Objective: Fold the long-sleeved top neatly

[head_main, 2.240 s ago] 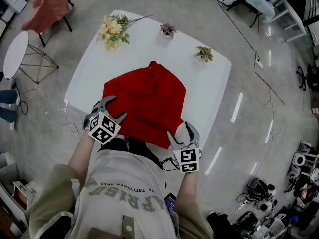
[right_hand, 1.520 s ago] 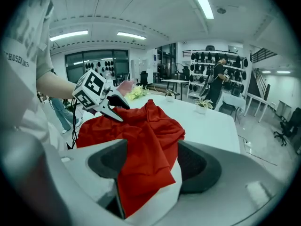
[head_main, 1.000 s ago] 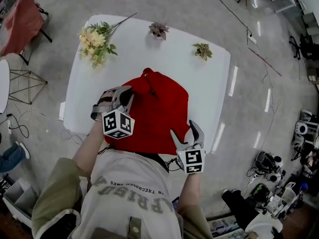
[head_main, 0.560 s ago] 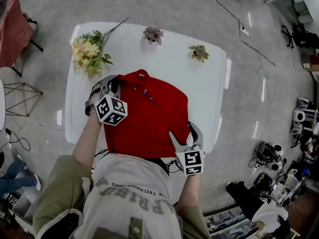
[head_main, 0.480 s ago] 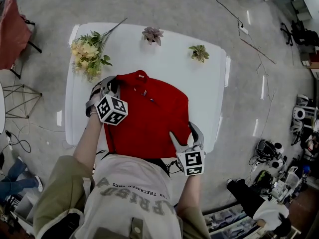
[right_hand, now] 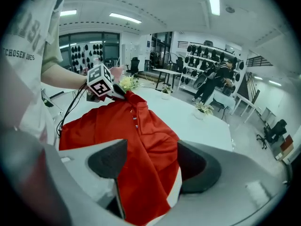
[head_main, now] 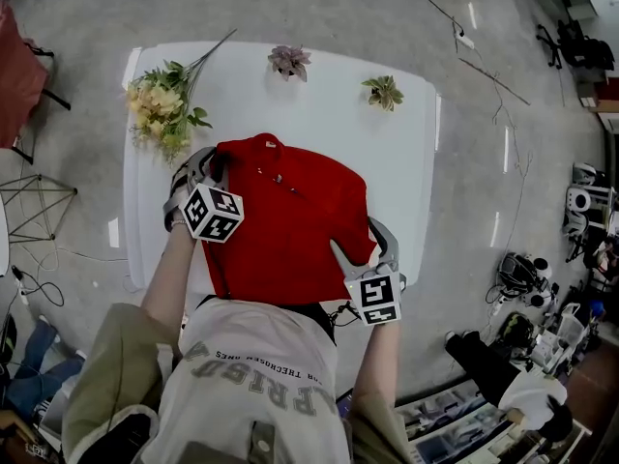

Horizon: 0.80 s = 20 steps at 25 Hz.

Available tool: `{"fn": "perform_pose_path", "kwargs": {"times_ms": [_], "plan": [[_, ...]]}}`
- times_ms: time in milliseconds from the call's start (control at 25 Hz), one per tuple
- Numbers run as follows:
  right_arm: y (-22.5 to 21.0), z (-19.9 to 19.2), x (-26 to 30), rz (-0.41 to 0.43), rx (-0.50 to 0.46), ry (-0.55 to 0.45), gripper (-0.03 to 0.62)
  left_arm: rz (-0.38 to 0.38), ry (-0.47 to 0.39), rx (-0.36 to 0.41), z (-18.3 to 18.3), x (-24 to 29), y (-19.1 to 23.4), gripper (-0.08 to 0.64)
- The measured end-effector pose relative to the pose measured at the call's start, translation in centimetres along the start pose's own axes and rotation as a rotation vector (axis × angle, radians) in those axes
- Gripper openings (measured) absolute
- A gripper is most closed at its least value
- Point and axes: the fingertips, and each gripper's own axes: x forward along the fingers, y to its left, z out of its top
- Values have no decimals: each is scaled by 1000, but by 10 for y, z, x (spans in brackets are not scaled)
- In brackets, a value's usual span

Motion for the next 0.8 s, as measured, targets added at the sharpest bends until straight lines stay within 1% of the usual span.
{"fn": "perform_pose_path", "kwargs": {"times_ms": [40, 120, 200, 280, 360, 440, 480, 560, 640, 680, 720, 760, 800], "plan": [[-7, 2, 1, -5, -17, 0, 325, -2, -6, -26, -1, -8, 1, 132], [-20, 5, 6, -7, -51, 5, 325, -23, -14, -87, -4, -27, -3, 180], [-26, 7, 18, 22, -83, 16, 325, -60, -12, -149, -10, -48, -14, 190], [-21, 7, 39, 85, -108, 29, 325, -86, -2, -199, -19, -64, -29, 190], [-11, 3, 62, 156, -134, 59, 324, -88, 21, -220, -29, -75, -45, 190], [-2, -7, 81, 223, -171, 113, 323, -81, 49, -212, -39, -84, -63, 190], [1, -12, 88, 253, -190, 140, 312, -78, 59, -206, -42, -89, -71, 190], [1, -17, 97, 305, -212, 170, 264, -73, 72, -204, -45, -98, -85, 190], [-4, -15, 95, 330, -226, 166, 204, -68, 86, -207, -46, -103, -96, 190], [-9, -12, 92, 323, -241, 158, 150, -67, 93, -210, -47, -105, -102, 190], [-14, -8, 88, 309, -261, 147, 57, -66, 101, -213, -49, -106, -107, 190], [-20, -3, 84, 297, -275, 134, 25, -65, 109, -216, -50, -107, -112, 190], [-26, 2, 80, 294, -278, 119, 25, -63, 116, -216, -50, -108, -117, 190]]}}
